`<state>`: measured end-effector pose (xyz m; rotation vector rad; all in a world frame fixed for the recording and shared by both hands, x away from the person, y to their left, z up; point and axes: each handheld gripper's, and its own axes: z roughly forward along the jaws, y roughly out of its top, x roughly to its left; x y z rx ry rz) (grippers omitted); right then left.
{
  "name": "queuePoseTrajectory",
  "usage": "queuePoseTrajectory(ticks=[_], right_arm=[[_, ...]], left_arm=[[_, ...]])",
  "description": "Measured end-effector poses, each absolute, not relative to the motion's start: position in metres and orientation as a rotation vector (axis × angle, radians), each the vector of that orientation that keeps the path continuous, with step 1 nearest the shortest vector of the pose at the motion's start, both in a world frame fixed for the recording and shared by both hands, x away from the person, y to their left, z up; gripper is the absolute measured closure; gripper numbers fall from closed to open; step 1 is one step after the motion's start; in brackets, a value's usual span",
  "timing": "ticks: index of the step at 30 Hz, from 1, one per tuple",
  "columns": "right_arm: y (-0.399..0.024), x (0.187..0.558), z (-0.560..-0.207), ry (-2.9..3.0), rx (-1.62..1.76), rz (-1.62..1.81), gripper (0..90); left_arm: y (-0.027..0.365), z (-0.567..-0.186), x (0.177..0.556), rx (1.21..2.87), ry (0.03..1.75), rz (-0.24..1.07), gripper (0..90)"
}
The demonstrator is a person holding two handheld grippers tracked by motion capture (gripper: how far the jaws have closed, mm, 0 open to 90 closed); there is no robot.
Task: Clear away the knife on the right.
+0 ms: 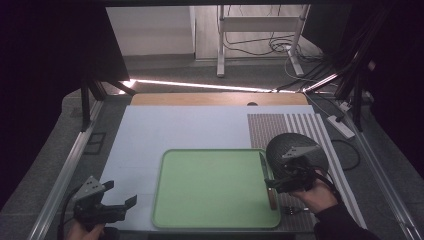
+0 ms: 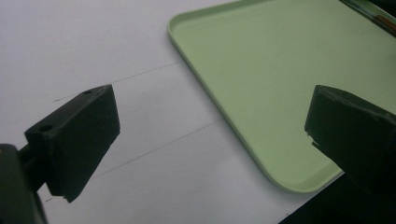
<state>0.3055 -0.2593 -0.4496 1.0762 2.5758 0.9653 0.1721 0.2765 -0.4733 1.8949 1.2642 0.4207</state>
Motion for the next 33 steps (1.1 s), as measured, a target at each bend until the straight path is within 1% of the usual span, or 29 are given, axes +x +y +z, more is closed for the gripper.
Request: queuePoseTrajectory(ticks=[4, 7, 8, 12, 14, 33], right_arm=[[-0.269, 0.298, -0.447, 2.532, 1.104, 0.982, 11.3], [-0.274, 0.292, -0.445, 2.504, 1.116, 0.990, 7.6], [-0.276, 0.290, -0.445, 2.496, 1.117, 0.991, 4.5], [-0.282, 0.282, -0.446, 2.481, 1.122, 0.984, 3.6], [-0.286, 0.279, -0.447, 2.465, 1.137, 0.989, 1.3], [-0.316, 0.255, -0.449, 2.286, 1.220, 1.007, 0.0]], left_arm=[[0.276, -0.473, 0.172, 1.895, 1.265, 0.421, 3.2], [0.277, -0.473, 0.172, 1.895, 1.265, 0.420, 3.2], [0.277, -0.473, 0.172, 1.895, 1.266, 0.419, 3.2], [0.277, -0.473, 0.172, 1.894, 1.266, 0.420, 3.2], [0.277, -0.473, 0.172, 1.894, 1.266, 0.419, 3.2], [0.278, -0.474, 0.173, 1.883, 1.278, 0.416, 3.2]])
